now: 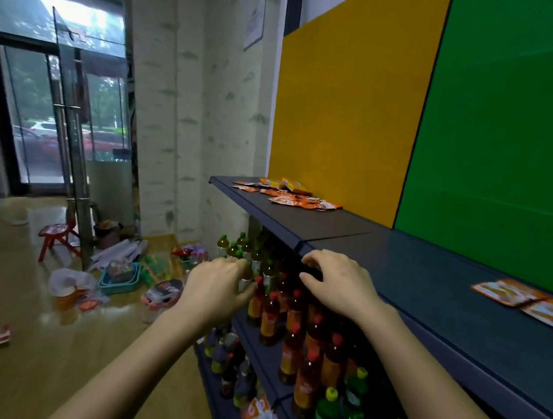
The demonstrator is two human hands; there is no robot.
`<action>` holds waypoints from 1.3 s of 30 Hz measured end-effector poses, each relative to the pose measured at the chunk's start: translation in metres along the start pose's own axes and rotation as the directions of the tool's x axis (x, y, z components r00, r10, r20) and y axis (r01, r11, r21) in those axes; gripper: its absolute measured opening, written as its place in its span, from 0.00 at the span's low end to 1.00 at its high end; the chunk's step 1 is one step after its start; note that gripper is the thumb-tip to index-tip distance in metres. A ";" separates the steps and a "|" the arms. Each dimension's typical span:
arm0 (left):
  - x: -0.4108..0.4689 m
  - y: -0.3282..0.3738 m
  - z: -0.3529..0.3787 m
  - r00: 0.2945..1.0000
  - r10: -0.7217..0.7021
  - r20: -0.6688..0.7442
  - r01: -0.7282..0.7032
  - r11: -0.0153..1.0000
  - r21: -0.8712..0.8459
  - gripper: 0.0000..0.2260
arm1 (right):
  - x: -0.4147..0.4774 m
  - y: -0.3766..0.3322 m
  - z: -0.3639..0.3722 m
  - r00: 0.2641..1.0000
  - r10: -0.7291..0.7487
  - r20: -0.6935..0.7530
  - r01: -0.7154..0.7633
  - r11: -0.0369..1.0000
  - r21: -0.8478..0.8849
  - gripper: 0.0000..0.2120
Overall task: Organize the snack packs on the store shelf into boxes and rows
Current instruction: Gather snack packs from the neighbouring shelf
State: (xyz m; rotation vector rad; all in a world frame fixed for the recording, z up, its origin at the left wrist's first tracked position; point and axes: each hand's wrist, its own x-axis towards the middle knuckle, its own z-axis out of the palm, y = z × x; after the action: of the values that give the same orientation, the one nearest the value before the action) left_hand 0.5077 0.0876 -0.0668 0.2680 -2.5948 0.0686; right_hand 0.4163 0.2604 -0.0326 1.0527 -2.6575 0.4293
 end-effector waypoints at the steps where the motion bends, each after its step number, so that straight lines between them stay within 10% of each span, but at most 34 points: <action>1: 0.014 -0.010 0.008 1.000 0.003 -0.006 -0.003 1.000 -0.006 0.16 | 0.019 0.000 0.005 1.000 0.005 -0.005 -0.005 1.000 0.007 0.19; 22: 0.297 -0.263 0.155 0.981 0.196 0.003 -0.191 0.960 -0.204 0.14 | 0.356 -0.021 0.132 0.933 0.343 -0.104 -0.346 0.938 -0.005 0.16; 39: 0.535 -0.340 0.282 0.952 0.304 0.016 -0.252 0.818 -0.517 0.11 | 0.580 0.060 0.171 0.818 0.569 -0.084 -0.574 0.801 -0.169 0.15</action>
State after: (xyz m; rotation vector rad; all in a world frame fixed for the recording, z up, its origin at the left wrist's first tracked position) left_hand -0.0143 -0.3680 -0.0377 -0.3148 -2.6128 -0.5398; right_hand -0.0562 -0.1201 -0.0072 0.1587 -2.8797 0.2840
